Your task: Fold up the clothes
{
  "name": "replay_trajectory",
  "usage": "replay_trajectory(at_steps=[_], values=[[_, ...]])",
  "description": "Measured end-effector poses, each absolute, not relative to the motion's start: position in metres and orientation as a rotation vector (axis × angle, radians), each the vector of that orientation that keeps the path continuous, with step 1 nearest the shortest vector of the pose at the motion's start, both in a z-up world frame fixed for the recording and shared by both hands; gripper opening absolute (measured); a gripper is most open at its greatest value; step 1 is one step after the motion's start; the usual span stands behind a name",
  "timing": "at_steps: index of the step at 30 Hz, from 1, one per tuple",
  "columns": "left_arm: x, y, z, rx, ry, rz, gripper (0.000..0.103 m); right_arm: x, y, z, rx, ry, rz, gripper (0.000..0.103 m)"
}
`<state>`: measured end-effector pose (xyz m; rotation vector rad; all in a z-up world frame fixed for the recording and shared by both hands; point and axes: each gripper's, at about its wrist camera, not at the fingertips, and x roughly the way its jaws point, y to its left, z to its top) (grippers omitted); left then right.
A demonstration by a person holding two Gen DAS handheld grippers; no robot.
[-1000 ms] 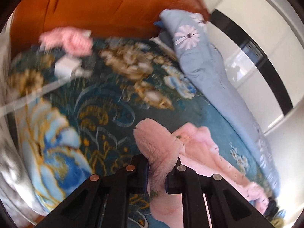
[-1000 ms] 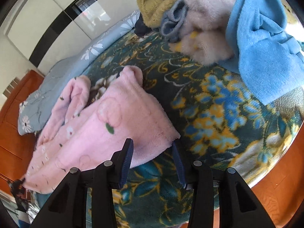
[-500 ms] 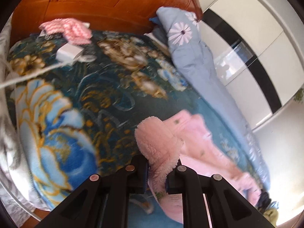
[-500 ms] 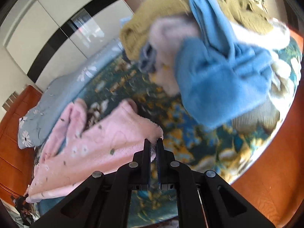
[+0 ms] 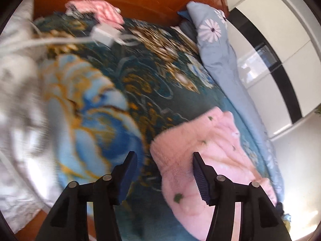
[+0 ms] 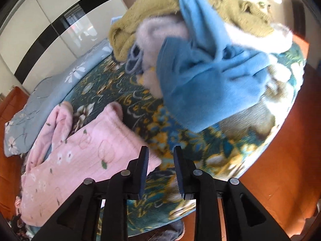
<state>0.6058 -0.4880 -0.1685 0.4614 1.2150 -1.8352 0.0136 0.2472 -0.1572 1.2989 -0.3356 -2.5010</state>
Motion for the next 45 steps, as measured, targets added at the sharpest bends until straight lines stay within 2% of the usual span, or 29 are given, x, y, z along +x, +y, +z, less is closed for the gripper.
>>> replay_trajectory(at_steps=[5,9,13,16,19,22,24,25,28,32,41,42,45], values=[[0.572,-0.485,-0.13,0.451,1.016,-1.915,0.06,0.002,0.194,-0.137,1.22,-0.275,-2.39,0.028],[0.496,-0.479,-0.124,0.5,1.049,-2.081,0.061,-0.014,0.106,-0.141,1.232,-0.257,-2.177,0.031],[0.429,-0.455,-0.142,0.606,1.068,-2.208,0.061,-0.029,0.021,-0.16,1.319,-0.186,-2.032,0.033],[0.405,-0.438,-0.161,0.603,1.06,-2.243,0.061,-0.046,-0.016,-0.172,1.387,-0.153,-2.014,0.033],[0.401,-0.421,-0.171,0.566,0.953,-2.245,0.061,-0.058,-0.03,-0.182,1.433,-0.128,-2.03,0.034],[0.402,-0.408,-0.177,0.527,0.855,-2.256,0.061,-0.05,-0.046,-0.162,1.355,-0.029,-2.095,0.033],[0.404,-0.409,-0.179,0.518,0.867,-2.276,0.063,-0.045,-0.056,-0.148,1.301,0.038,-2.135,0.013],[0.406,-0.413,-0.182,0.514,0.895,-2.276,0.064,-0.042,-0.061,-0.142,1.273,0.071,-2.155,0.006],[0.413,-0.423,-0.197,0.491,1.036,-2.28,0.064,-0.034,-0.076,-0.122,1.188,0.171,-2.209,0.006],[0.425,-0.422,-0.201,0.399,1.093,-2.33,0.065,-0.024,-0.096,-0.095,1.069,0.305,-2.274,0.006],[0.437,-0.427,-0.204,0.301,1.171,-2.378,0.066,0.113,-0.134,-0.062,0.362,1.126,-2.18,0.006],[0.436,-0.427,-0.204,0.301,1.171,-2.378,0.066,0.125,-0.133,-0.066,0.319,1.202,-2.149,0.006],[0.437,-0.428,-0.205,0.291,1.18,-2.382,0.066,0.127,-0.099,-0.11,0.464,1.299,-2.079,0.006]])
